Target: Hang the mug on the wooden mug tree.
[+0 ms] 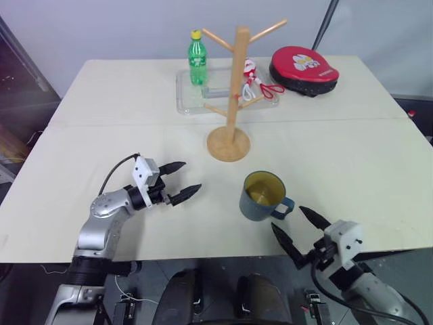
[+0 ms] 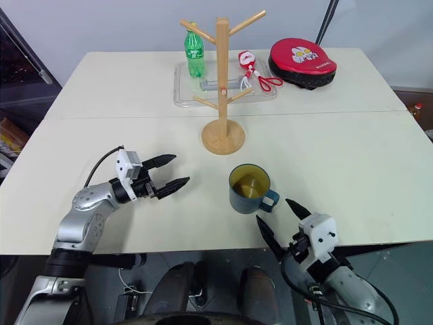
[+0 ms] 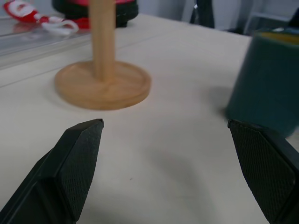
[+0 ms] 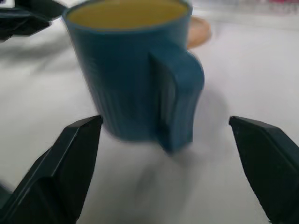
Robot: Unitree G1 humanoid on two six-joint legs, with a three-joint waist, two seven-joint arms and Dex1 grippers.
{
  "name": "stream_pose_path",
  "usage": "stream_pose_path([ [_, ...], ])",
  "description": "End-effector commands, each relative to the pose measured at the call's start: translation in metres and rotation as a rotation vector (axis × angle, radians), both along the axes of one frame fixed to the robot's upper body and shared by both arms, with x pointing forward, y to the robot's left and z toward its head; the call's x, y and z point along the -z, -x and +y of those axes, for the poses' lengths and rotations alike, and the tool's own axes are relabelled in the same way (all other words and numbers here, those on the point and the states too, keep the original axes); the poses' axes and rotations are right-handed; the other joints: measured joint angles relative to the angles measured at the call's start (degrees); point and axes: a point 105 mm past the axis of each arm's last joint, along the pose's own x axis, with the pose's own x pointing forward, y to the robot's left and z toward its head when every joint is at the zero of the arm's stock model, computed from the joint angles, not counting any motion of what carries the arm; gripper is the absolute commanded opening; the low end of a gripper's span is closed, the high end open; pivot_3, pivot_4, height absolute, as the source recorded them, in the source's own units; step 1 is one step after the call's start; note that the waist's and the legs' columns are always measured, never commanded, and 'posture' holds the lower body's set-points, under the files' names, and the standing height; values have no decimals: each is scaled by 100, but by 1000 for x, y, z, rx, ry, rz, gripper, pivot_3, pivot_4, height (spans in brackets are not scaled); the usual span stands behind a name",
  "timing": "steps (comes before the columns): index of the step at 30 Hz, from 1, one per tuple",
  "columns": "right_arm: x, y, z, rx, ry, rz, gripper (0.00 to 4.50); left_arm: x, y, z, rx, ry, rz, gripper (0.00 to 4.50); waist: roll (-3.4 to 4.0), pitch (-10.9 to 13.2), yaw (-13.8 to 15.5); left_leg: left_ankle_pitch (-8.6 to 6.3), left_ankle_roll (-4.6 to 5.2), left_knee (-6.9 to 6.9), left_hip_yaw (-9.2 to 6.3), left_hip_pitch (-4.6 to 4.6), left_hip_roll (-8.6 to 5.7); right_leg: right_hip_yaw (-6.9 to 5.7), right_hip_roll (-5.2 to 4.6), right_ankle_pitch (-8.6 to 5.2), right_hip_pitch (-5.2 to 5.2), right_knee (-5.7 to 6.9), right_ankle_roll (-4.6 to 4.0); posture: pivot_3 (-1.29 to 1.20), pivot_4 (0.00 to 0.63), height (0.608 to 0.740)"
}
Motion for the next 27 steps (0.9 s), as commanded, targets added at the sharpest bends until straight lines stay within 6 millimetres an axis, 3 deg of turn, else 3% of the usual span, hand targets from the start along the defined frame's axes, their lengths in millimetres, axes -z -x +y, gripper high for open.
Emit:
stream_pose_path([
  [1,-3,-4,-4,41,-8,-30,4477,-21,22,-14,138,18,-33,4500,1,-1,5,0,0,0,0,0,-1,0,-1,-1,1,-1,-3,0,150,739],
  [6,3,-8,-9,48,7,-25,4477,-18,46,-20,275,-54,18,4500,4,-1,-3,0,0,-1,0,1,-1,0,0,-8,8,-2,-15,0,150,739],
  [13,0,-13,-12,72,-2,-38,4477,-11,63,-25,362,-107,32,4500,9,-2,-4,-1,0,-3,0,2,-1,1,1,-9,2,-3,-17,0,150,739],
  [27,0,-23,-11,99,-4,-15,4477,-6,72,-30,392,-126,33,4500,10,-2,-6,0,1,-3,0,1,0,0,0,-10,0,-3,-18,0,150,739],
])
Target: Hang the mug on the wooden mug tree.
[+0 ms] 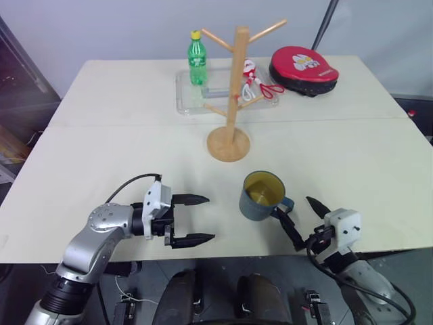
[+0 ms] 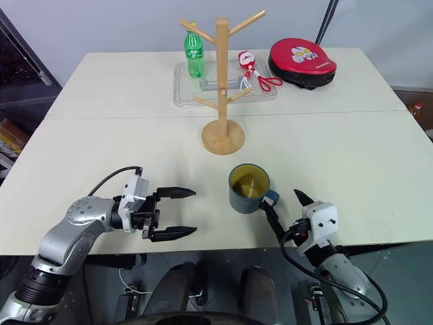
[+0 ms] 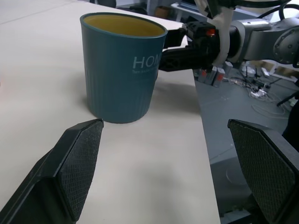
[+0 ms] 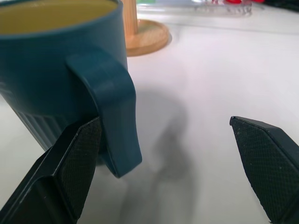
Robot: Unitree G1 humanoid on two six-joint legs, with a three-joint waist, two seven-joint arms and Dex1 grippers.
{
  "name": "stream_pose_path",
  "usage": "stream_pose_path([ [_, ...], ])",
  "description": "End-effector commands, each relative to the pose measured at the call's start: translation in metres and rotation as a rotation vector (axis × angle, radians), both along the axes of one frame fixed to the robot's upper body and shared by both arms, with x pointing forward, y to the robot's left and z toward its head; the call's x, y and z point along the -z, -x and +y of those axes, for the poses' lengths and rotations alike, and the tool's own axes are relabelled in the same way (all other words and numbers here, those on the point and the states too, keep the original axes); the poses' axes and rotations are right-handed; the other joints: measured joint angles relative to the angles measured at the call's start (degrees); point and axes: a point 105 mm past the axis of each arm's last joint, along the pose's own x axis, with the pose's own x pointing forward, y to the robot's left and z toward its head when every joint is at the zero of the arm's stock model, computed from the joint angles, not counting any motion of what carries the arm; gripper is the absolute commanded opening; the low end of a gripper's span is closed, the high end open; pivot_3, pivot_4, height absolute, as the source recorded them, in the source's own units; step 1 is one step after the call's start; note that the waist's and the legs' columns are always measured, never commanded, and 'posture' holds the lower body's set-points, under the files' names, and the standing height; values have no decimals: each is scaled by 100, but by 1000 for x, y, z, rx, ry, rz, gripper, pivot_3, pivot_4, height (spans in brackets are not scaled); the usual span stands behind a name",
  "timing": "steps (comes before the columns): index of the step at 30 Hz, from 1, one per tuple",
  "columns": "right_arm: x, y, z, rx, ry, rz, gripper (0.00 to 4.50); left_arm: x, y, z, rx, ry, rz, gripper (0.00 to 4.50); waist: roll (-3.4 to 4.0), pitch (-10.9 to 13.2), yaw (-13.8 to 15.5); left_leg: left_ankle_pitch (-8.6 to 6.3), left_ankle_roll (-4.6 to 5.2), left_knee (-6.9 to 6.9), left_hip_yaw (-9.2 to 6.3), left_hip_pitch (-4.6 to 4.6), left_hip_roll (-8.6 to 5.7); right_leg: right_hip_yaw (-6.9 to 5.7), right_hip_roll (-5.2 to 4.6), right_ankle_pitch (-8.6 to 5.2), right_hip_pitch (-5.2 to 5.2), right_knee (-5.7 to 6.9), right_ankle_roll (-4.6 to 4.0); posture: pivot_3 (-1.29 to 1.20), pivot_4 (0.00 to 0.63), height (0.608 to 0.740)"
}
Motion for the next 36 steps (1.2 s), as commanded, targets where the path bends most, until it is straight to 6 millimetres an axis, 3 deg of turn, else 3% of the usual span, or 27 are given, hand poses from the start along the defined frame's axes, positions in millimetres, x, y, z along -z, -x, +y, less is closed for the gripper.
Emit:
stream_pose_path([
  [1,-8,-4,2,13,-6,-22,4477,-9,4,-3,19,3,-50,4500,0,0,-1,0,0,0,0,0,0,0,0,0,0,0,0,0,150,739],
  [21,6,-14,4,-5,-75,91,4477,-21,-2,-8,-12,16,-70,4500,0,0,4,1,1,0,1,-1,0,0,2,1,10,2,2,0,150,739],
  [24,8,-14,3,-8,-75,103,3687,-20,-2,-7,-16,16,-71,4500,0,0,3,1,1,0,1,-1,0,0,2,1,10,2,2,0,150,739],
  [31,10,-14,4,-24,-80,110,55,-19,-3,-5,-26,16,-77,4500,0,0,6,1,1,0,1,-1,-1,0,2,1,11,2,2,0,150,739],
  [36,-7,-17,4,-57,-34,47,55,-19,-7,-1,-54,15,-85,4500,0,0,4,1,1,0,1,-2,-1,0,2,1,10,1,2,0,150,739],
])
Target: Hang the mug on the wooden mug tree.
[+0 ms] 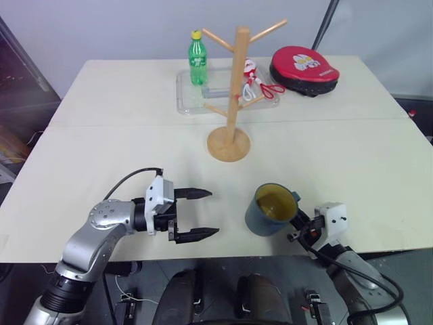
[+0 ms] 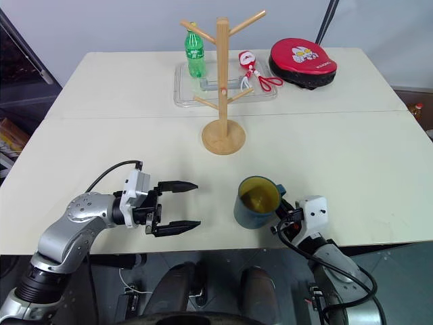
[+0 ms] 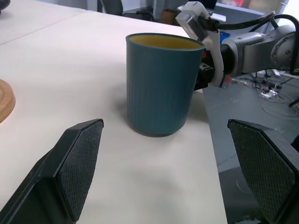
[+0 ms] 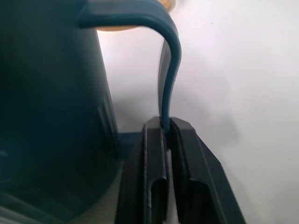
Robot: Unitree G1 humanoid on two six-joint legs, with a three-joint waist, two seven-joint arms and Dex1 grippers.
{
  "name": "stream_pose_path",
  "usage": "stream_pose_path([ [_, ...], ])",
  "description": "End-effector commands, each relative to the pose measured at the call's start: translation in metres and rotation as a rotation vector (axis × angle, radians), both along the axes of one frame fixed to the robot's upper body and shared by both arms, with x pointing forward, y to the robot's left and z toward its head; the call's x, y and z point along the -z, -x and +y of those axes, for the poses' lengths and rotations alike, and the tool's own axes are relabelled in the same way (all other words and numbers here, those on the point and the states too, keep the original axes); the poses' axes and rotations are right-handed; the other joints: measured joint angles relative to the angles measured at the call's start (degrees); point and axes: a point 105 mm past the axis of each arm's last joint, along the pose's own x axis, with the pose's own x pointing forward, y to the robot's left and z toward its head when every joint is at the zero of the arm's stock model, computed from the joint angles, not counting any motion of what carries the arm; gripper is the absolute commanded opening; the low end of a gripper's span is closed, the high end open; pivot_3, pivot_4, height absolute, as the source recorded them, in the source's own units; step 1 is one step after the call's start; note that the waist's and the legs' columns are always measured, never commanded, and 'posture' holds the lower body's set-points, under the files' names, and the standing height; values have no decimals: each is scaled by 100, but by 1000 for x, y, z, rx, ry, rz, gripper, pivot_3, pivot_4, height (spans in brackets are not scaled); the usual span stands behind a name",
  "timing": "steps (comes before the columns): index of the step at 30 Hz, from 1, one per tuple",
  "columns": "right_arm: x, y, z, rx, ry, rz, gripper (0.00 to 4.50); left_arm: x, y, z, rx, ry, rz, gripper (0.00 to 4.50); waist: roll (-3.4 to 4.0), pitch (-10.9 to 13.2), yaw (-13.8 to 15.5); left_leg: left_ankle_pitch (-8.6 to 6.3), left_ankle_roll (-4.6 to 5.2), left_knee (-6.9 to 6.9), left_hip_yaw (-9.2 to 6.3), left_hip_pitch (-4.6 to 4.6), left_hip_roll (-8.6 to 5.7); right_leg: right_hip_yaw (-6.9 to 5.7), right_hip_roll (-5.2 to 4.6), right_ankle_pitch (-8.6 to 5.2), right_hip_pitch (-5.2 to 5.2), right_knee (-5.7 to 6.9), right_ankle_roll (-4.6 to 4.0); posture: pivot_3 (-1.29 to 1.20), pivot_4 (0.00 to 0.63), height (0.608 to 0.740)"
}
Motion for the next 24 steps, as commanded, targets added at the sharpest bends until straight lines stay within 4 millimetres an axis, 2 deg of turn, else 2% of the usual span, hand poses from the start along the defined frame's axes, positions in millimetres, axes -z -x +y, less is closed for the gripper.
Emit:
stream_pose_path([
  [1,-26,-3,3,-59,75,-103,55,-6,-6,7,-41,6,-45,4500,0,0,-6,0,0,0,0,0,0,0,0,0,1,0,0,0,150,739],
  [4,-43,-6,16,-173,231,-169,55,-8,-15,17,-92,5,-57,4500,1,1,-10,0,0,1,1,0,0,0,1,0,-1,1,0,0,150,739],
  [7,-72,-13,36,-265,343,-270,55,-8,-26,33,-161,-11,-76,4500,1,1,-21,2,2,1,1,0,1,0,4,0,-2,3,1,0,150,739],
  [10,-97,-25,48,-250,425,-344,55,-9,-35,44,-210,-23,-99,4500,1,1,-1,6,8,2,1,0,1,-1,4,7,-4,4,12,0,150,739],
  [14,-126,-44,69,-278,439,-377,55,-11,-42,53,-255,-19,-127,4500,-4,4,10,5,8,5,0,-3,-1,-2,0,8,-15,1,14,0,150,739],
  [18,-147,-65,75,-218,500,-385,55,-16,-46,57,-286,-7,-155,4500,-5,4,5,7,15,4,0,-12,-2,-3,-2,9,-19,2,13,0,150,739],
  [24,-178,-84,86,-146,562,-400,55,-44,-52,64,-331,79,-203,4500,-5,5,-42,11,17,6,0,-26,-2,-4,-2,14,-26,9,8,0,150,739],
])
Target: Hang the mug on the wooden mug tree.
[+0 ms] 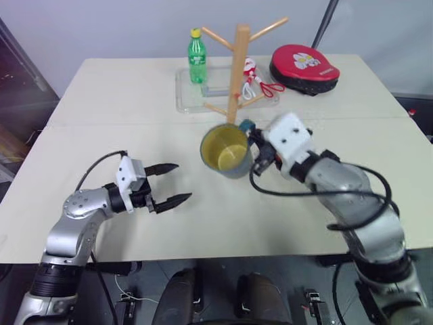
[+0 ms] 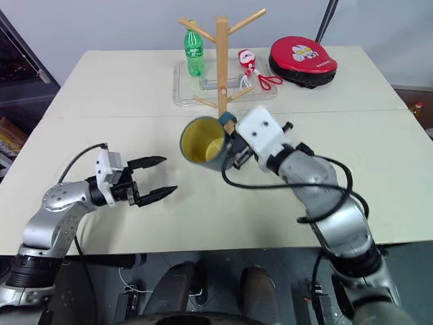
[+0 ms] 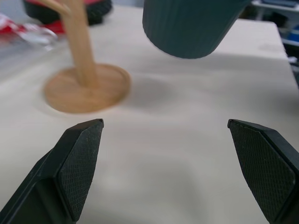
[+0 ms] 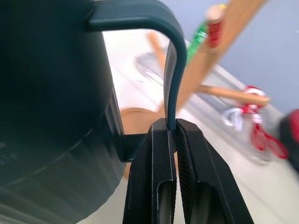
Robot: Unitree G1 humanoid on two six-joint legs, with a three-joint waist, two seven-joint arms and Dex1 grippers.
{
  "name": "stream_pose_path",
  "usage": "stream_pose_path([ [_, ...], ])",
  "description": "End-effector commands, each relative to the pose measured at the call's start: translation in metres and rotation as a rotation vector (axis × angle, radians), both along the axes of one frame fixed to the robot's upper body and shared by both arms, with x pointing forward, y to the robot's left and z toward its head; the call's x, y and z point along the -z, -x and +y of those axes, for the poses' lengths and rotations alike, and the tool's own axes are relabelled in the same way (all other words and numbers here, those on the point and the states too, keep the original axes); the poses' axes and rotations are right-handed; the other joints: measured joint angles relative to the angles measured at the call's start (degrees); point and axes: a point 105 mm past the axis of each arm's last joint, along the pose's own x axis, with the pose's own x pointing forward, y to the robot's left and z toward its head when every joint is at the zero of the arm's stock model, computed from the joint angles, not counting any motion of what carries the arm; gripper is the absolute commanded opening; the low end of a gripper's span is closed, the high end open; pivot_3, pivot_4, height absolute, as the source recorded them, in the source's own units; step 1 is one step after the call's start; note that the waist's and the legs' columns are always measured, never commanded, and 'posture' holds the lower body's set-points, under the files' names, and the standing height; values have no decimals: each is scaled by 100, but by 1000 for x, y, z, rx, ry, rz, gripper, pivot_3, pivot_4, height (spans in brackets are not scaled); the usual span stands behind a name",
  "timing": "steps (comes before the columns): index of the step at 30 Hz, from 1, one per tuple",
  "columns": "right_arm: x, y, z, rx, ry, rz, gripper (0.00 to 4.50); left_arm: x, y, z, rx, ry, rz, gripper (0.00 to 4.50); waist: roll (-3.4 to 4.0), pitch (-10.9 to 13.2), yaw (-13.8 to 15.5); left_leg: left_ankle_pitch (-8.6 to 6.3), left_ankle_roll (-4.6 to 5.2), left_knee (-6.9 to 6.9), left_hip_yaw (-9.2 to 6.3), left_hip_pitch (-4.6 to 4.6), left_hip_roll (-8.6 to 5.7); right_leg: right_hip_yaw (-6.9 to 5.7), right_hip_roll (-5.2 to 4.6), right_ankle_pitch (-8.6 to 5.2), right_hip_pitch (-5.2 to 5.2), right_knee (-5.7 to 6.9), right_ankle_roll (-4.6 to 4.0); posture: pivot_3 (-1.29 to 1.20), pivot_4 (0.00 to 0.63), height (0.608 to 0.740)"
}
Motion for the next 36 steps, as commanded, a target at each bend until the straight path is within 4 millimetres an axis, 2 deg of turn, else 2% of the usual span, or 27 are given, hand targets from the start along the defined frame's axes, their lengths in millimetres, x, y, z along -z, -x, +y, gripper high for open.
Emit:
stream_pose_path([
  [1,-21,-6,5,37,1,-52,55,-28,0,4,-6,49,-74,4500,0,0,-18,0,0,0,0,0,0,0,0,0,0,0,0,0,150,739],
  [7,-38,-21,3,117,22,-55,55,-53,0,3,5,83,-116,4500,-1,0,-42,1,2,5,1,-8,-3,-2,2,3,-2,4,4,0,150,739],
  [15,-40,-29,5,138,41,-36,55,-69,2,0,24,94,-146,4500,-1,0,-126,5,0,5,5,-8,-4,-4,8,3,-4,15,6,0,150,739],
  [24,-41,-37,19,111,69,-34,55,-78,2,-3,40,100,-157,4500,-1,1,-123,10,-8,6,5,-8,-3,-5,12,3,-5,18,6,0,150,739],
  [36,-31,-53,21,148,82,-6,55,-81,3,-6,39,109,-165,4500,-2,1,-123,16,-19,6,7,-8,-4,-5,13,3,-5,18,6,0,150,739],
])
